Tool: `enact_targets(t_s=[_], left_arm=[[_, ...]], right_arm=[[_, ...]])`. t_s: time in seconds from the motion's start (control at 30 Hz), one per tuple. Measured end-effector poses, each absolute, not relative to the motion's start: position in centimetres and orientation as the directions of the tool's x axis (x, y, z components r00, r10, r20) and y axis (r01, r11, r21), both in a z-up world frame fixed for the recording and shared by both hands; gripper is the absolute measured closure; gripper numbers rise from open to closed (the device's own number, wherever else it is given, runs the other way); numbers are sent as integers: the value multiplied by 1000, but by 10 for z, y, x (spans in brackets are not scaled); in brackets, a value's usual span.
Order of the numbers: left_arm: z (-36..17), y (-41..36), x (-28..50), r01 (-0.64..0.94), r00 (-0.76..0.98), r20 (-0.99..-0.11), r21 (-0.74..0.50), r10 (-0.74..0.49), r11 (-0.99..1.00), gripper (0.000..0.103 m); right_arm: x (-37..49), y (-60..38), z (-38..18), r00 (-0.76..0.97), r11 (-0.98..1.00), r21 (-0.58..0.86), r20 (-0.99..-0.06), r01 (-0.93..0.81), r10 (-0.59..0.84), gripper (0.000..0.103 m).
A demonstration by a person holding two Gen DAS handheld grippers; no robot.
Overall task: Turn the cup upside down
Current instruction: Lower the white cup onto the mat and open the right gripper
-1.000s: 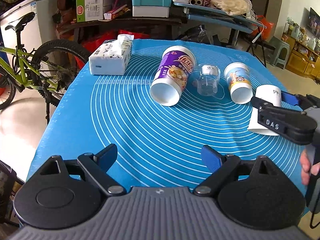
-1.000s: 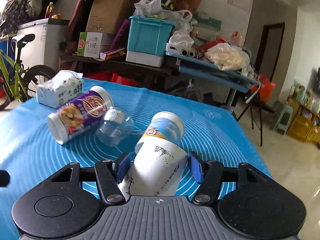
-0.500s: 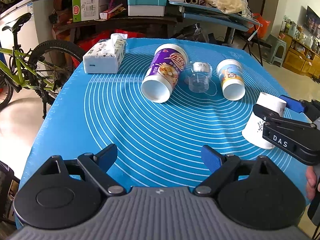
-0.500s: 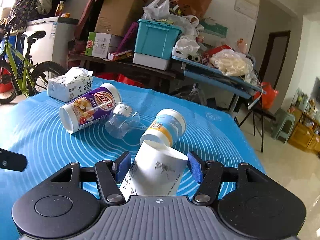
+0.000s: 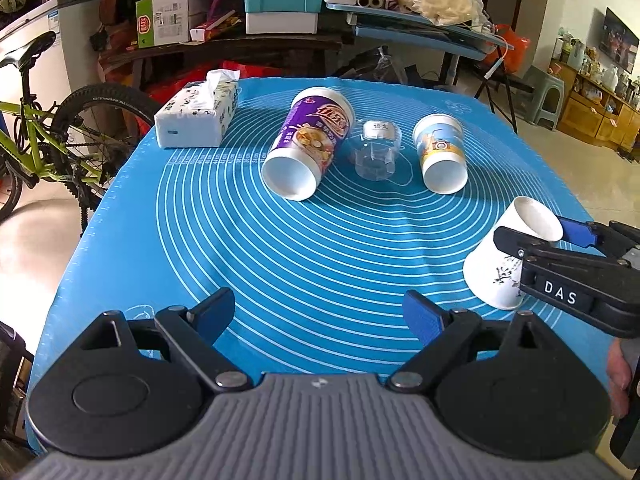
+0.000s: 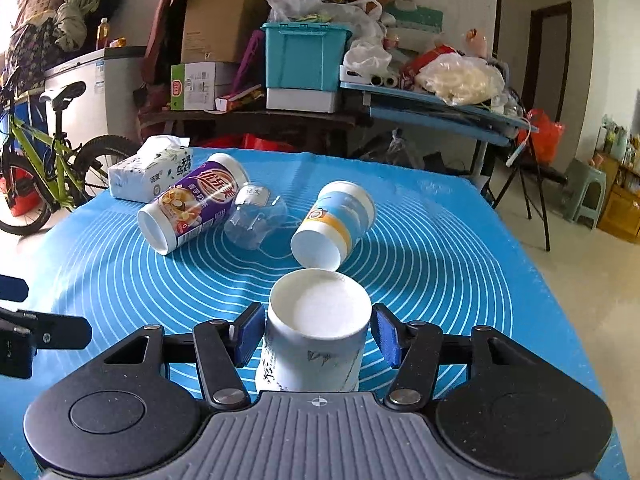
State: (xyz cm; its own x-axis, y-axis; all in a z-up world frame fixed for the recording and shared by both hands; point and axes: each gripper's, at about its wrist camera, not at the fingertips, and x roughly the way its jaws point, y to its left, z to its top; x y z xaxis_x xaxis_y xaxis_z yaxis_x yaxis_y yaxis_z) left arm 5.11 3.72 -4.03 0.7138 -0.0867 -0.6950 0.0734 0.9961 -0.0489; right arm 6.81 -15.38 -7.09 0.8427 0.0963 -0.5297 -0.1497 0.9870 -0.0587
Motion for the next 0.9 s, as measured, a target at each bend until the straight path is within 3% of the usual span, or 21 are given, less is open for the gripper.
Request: enact_targets(t_s=[0.2,0.4,0.9], left_arm=[[-40,29,46,67,717,-692,-52,-85,996,13],[-37,24,37,61,715,-694,-58,-84,996,13],[-26,8,10,88,730,-677,-41,-92,995,13]], right_arm=[[63,-158,-70,830,984,-22,-540,-179,139,31],[54,-163,-66,816,981,11,-554,-192,166,24],[8,-176,-50,771,979,19,-613,-204,173,22]])
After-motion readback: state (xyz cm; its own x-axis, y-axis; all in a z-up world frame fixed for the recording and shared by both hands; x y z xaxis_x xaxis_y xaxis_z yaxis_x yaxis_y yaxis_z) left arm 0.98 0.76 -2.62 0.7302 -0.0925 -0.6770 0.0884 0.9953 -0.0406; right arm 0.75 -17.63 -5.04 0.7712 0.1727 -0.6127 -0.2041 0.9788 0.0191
